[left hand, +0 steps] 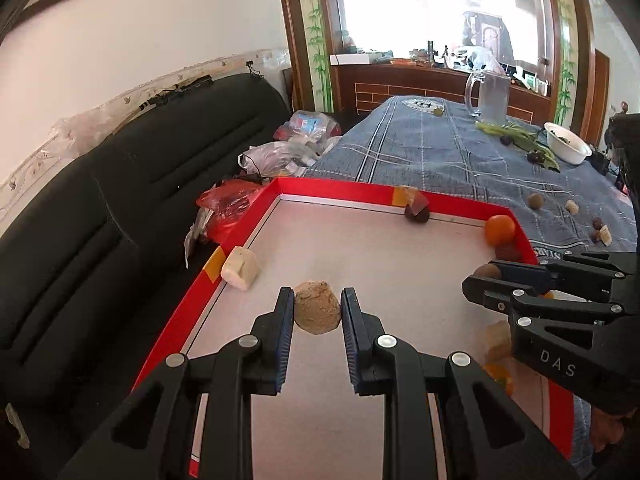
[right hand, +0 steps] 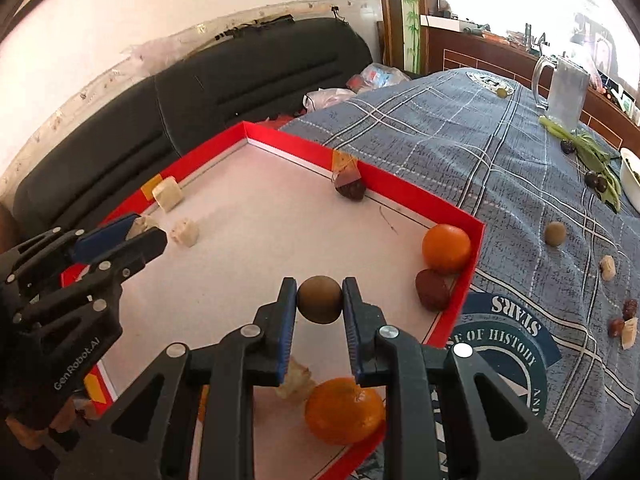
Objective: Organize fruits
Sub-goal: 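Carry the brown fruit with the right gripper while the left gripper carries the pastry to the tray, then open both grippers over the tray to drop the fruit and pastry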
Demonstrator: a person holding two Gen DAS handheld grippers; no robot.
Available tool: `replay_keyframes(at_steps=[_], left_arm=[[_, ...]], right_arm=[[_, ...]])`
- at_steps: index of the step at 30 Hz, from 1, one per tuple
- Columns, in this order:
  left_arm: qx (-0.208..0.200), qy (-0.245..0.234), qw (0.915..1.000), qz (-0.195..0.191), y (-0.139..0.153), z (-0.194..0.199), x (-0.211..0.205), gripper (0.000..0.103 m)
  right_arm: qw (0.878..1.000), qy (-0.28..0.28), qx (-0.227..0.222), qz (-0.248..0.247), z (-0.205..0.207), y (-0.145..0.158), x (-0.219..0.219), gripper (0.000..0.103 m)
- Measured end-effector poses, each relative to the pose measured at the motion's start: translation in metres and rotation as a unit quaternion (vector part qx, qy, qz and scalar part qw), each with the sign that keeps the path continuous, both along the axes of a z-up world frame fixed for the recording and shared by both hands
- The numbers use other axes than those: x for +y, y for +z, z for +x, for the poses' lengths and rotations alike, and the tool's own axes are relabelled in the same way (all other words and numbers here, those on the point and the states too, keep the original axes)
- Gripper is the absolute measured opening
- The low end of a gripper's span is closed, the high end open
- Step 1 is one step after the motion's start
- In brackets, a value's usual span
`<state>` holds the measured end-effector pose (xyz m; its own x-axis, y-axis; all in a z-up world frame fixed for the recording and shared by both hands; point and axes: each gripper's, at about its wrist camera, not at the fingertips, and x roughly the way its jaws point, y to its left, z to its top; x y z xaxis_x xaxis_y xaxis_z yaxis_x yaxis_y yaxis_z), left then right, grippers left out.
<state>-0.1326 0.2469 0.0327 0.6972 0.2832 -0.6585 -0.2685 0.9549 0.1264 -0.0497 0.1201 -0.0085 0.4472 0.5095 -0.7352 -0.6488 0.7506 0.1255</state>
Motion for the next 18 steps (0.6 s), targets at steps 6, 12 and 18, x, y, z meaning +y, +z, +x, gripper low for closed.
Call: replay_keyframes(at_steps=[6,12,18], left_arm=[[0.017,0.000,0.9998,0.002,-0.008,0.003,0.001,0.023],[0.040,0.001,0.9991,0.009,-0.014,0.007,-0.001,0.030],[0.048,0.005,0.9986,0.021,-0.014,0.008,-0.007,0.065]], right_arm=[[1.000,-0.005,0.016,-0.012,0.004,-0.008,0.005,0.026],[0.999,-0.003,0.029,-0.015,0.003,-0.008,0.003,0.026],[1.000,-0.003,0.019,0.002,-0.003,0.001,-0.008,0.034]])
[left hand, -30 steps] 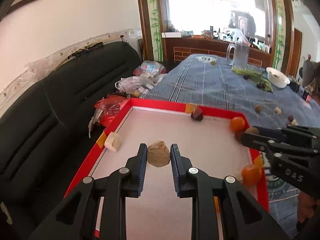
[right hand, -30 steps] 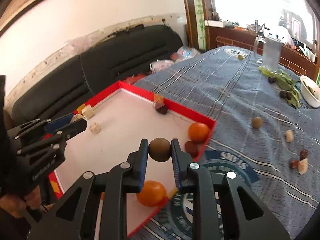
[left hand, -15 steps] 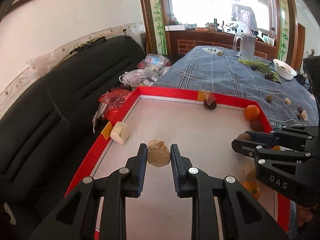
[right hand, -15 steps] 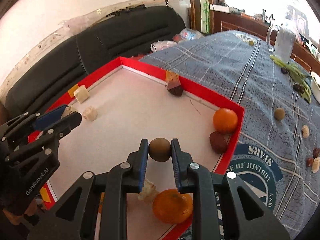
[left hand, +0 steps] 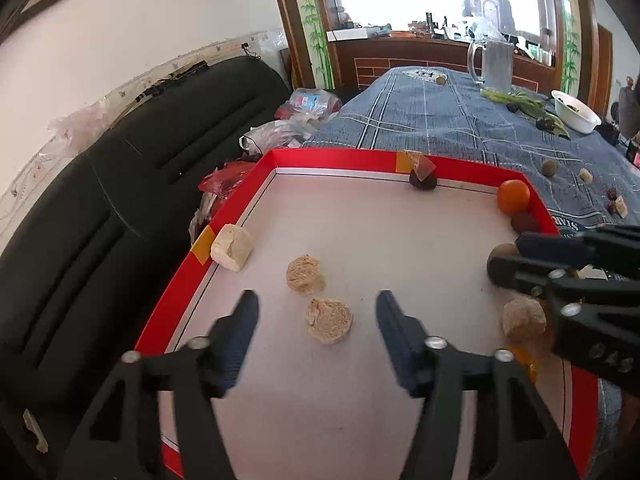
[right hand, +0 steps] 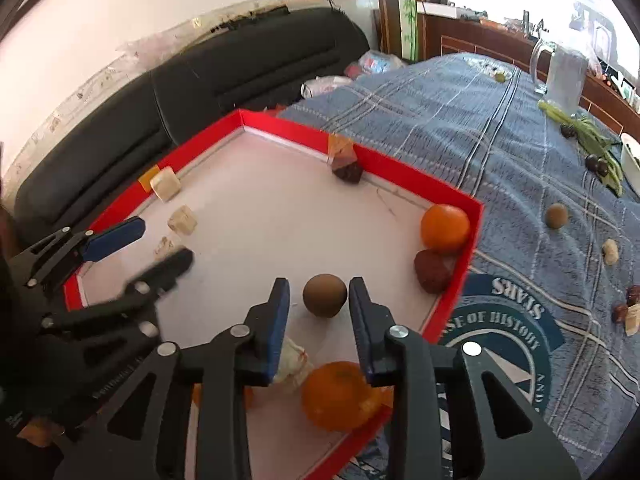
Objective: Organize fruits
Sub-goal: 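Open both grippers over the tray to drop the fruit and pastry, then move the right gripper back to the table and grasp a pale pastry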
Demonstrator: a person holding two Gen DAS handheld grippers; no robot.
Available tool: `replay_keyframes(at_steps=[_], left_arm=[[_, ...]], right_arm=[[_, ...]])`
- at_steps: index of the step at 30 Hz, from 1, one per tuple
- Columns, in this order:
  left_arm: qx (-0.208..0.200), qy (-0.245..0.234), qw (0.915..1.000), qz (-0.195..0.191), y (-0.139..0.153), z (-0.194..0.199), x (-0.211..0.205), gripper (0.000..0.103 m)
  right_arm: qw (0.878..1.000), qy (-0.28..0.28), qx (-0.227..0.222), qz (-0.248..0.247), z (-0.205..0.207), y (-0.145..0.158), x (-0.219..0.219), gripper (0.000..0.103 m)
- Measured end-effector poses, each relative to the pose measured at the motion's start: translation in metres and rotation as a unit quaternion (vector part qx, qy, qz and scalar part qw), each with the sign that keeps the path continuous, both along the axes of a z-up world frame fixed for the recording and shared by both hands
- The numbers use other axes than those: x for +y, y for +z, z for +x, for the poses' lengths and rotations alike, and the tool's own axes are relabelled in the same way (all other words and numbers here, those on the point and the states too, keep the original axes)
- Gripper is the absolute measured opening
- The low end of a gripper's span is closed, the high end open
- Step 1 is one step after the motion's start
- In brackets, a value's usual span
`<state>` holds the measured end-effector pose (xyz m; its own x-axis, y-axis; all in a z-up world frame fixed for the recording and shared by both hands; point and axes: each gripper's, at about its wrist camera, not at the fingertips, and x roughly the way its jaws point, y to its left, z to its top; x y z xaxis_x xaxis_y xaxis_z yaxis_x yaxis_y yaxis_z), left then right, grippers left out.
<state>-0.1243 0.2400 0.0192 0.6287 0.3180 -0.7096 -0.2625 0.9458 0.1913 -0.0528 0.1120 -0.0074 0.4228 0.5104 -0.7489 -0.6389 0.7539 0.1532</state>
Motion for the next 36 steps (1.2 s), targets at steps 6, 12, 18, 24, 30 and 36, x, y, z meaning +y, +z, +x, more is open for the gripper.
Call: replay_keyframes(at_steps=[6,12,18,24,30,36], left_arm=[[-0.010,-0.014,0.9998,0.010,0.013,0.003,-0.016,0.071],[-0.032,-0.061,0.9974,0.023,0.031,0.009,-0.056,0.078],[-0.031,-0.105,0.9937,0.022,0.037,0.019,-0.092,0.078],[-0.032,-0.149,0.9879,0.028,0.042,0.031,-0.131,0.078],[-0.035,-0.186,0.9816,0.028,0.044,0.051,-0.171,0.078],[-0.018,-0.207,0.9780,0.020,0.036,0.067,-0.194,0.078]], right_arm=[[0.998,-0.027,-0.029,0.043,0.002,0.023,-0.035,0.035],[0.992,-0.098,-0.043,0.061,0.024,0.034,-0.091,0.040],[0.980,-0.184,-0.040,0.064,0.049,0.029,-0.166,0.041],[0.960,-0.258,-0.004,0.107,0.075,0.013,-0.249,0.041],[0.944,-0.290,0.051,0.151,0.092,-0.004,-0.278,0.041],[0.947,-0.297,0.051,0.108,0.098,-0.015,-0.268,0.041]])
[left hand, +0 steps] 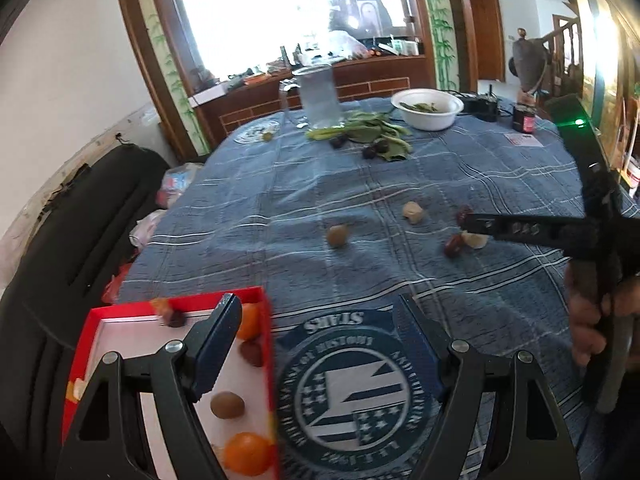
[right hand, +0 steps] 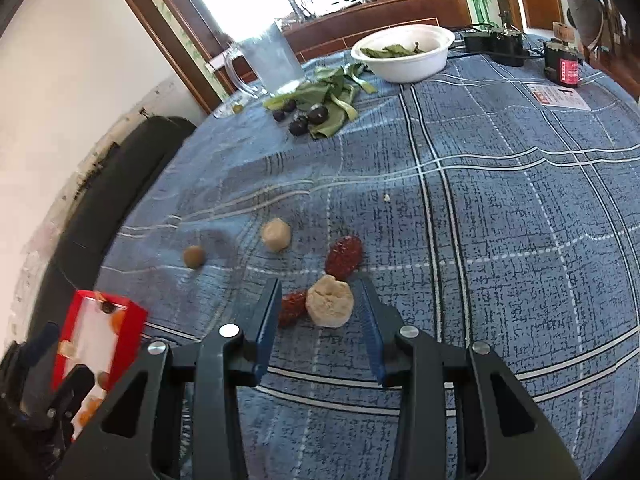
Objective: Organize fruits
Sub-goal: 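Move the right gripper back to the table and grasp a pale pastry, then grasp a red date with the left gripper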
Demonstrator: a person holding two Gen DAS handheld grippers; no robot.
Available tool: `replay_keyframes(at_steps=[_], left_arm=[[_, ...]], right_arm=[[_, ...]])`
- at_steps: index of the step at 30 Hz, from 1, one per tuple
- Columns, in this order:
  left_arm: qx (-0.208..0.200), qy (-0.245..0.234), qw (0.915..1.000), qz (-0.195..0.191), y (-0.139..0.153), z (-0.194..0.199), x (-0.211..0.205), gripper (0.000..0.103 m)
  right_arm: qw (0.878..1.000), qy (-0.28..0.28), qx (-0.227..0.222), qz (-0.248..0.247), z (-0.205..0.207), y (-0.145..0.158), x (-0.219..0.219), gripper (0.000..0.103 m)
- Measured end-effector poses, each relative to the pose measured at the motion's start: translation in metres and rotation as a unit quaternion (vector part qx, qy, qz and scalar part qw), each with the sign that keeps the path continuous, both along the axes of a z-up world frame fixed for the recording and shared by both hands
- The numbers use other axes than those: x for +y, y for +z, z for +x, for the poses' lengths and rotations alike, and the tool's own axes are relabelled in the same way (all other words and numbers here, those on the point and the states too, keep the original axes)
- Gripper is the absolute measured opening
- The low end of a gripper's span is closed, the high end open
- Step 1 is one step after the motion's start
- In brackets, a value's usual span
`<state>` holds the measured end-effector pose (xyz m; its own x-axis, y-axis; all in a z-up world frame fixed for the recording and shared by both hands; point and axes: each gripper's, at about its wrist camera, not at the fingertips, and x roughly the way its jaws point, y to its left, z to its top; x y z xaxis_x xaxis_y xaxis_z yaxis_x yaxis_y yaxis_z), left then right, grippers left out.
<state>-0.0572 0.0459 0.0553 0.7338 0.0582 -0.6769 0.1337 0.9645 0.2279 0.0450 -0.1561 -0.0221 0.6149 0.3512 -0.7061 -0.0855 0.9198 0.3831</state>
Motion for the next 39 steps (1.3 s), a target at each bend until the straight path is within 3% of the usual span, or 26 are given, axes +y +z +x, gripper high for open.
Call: replay_keyframes(at_steps=[7,10,12,18,24,27,31,35,39], left_arm=[[0.018,-0.006,0.9998,0.000,-0.006,0.013,-0.008,0.078],[0.027,-0.008,0.9996,-0.003,-0.007,0.020,-0.011,0.078],[0.030,-0.012,0.9995,-0.004,-0.009,0.024,-0.015,0.078],[0.043,-0.029,0.9986,-0.005,-0.015,0.044,-0.039,0.078],[0.067,-0.057,0.9962,0.000,-0.033,0.070,-0.074,0.077],[0.078,-0.076,0.9940,0.003,-0.043,0.078,-0.089,0.067],[0.105,-0.090,0.9903,-0.001,-0.056,0.089,-0.095,0.053],[0.120,-0.095,0.9879,-0.021,-0.063,0.094,-0.094,0.046],[0.130,-0.108,0.9847,-0.044,-0.064,0.097,-0.095,0.029]], right_arm=[[0.999,0.001,0.007,-0.042,0.005,-0.011,0.005,0.039],[0.999,0.009,0.008,-0.036,0.006,-0.010,0.005,0.028],[0.999,0.002,0.012,-0.039,0.005,-0.010,0.002,0.029],[0.997,-0.071,-0.008,0.008,0.001,0.003,-0.031,0.029],[0.989,-0.150,-0.009,0.011,-0.001,0.006,-0.057,0.028],[0.984,-0.176,-0.007,-0.008,-0.003,0.009,-0.061,0.028],[0.983,-0.182,0.002,0.004,-0.002,0.008,-0.067,0.028],[0.985,-0.174,0.010,0.012,-0.002,0.006,-0.065,0.028],[0.985,-0.173,0.015,0.012,0.000,0.003,-0.064,0.028]])
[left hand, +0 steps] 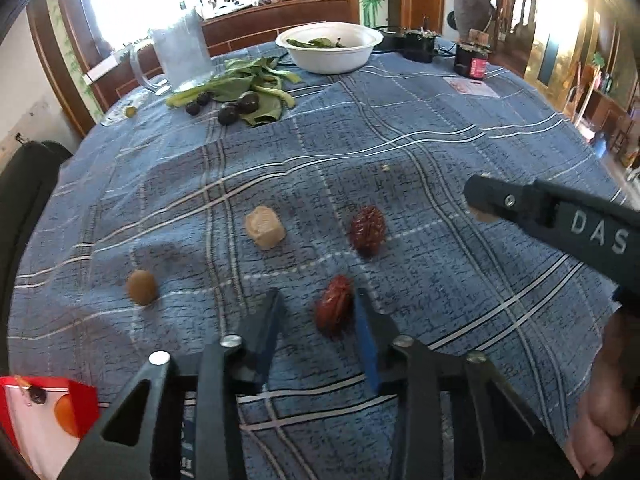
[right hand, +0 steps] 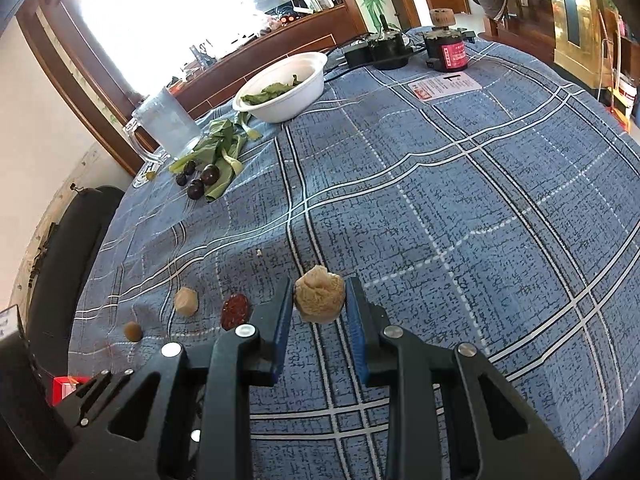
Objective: Organize fruits
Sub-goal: 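Grasp a red date with the left gripper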
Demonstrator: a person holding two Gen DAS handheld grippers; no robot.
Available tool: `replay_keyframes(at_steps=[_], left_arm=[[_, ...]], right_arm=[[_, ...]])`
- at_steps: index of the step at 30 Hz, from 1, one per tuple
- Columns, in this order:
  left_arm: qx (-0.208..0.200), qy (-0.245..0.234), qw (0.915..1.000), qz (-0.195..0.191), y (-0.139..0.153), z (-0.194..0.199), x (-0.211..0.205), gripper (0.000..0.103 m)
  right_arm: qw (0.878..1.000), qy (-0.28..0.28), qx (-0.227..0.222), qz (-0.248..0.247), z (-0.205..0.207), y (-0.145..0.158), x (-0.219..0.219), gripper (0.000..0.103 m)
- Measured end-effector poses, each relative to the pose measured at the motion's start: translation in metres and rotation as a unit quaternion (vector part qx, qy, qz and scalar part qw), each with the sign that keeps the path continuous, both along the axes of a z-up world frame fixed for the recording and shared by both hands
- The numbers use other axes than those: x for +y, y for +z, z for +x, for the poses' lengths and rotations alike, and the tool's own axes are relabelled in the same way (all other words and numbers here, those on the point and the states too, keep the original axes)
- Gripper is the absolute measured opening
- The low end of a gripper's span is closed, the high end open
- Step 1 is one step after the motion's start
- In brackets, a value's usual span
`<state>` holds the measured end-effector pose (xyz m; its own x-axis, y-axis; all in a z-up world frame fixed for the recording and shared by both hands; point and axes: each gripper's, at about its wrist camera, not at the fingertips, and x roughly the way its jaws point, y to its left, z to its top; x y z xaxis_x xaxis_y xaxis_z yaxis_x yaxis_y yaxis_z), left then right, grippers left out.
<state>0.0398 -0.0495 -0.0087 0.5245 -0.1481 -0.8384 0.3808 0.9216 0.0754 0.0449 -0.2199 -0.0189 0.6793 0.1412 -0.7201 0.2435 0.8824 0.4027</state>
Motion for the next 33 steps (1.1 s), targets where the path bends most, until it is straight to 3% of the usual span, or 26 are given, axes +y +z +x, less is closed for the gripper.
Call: replay_keyframes(at_steps=[3,10,20,33], left_arm=[[0.002,-0.010,0.9999,-0.008,-0.001,-0.001,-0.004,0.017],[-0.004,0.006,0.9999,-0.014,0.005,-0.007,0.000,0.016],[-0.076,-0.005,0.9963,-0.039,0.055,-0.050,0.003,0.016],[-0.095,0.000,0.9943,-0.049,0.077,-0.042,0.017,0.016]], right_arm=[[1.000,-0.002,0.002,0.000,0.000,-0.001,-0.001,0.028],[1.000,0.002,0.002,-0.005,0.002,-0.001,-0.001,0.028],[0.999,0.004,-0.025,-0.020,-0.005,0.013,0.007,0.028],[0.998,-0.007,-0.031,-0.053,-0.003,0.010,0.011,0.028]])
